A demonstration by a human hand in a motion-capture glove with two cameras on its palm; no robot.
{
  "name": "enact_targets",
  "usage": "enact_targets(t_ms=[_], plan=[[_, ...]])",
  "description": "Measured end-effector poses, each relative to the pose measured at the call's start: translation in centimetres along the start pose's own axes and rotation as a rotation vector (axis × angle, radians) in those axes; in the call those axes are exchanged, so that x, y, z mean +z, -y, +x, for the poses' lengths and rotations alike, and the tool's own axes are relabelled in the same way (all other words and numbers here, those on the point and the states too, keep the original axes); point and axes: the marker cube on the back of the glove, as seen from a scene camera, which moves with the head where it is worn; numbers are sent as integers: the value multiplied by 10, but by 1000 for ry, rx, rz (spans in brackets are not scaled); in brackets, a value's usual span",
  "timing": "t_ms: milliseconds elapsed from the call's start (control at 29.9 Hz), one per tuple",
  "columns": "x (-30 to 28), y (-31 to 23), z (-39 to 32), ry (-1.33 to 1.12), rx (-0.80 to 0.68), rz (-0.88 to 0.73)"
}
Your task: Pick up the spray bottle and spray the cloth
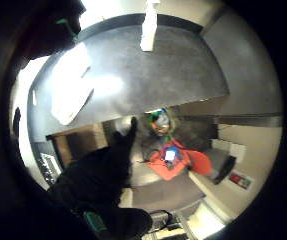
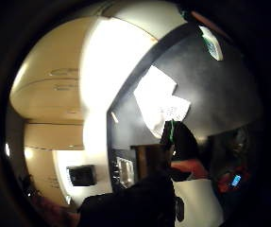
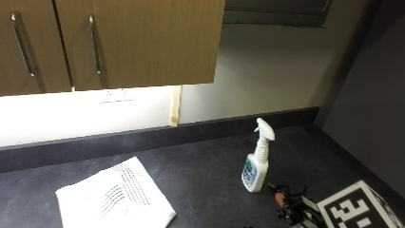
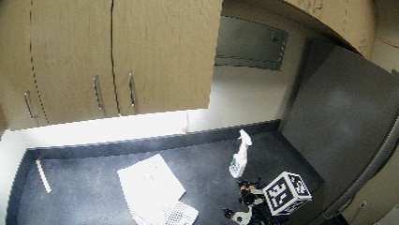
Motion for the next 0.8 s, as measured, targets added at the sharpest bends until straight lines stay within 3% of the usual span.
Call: enact_targets(t_ms=[368,602,802], plan=[[21,10,22,768,148,270],[34,7,23,938,215,325],[39,12,25,937,237,321]])
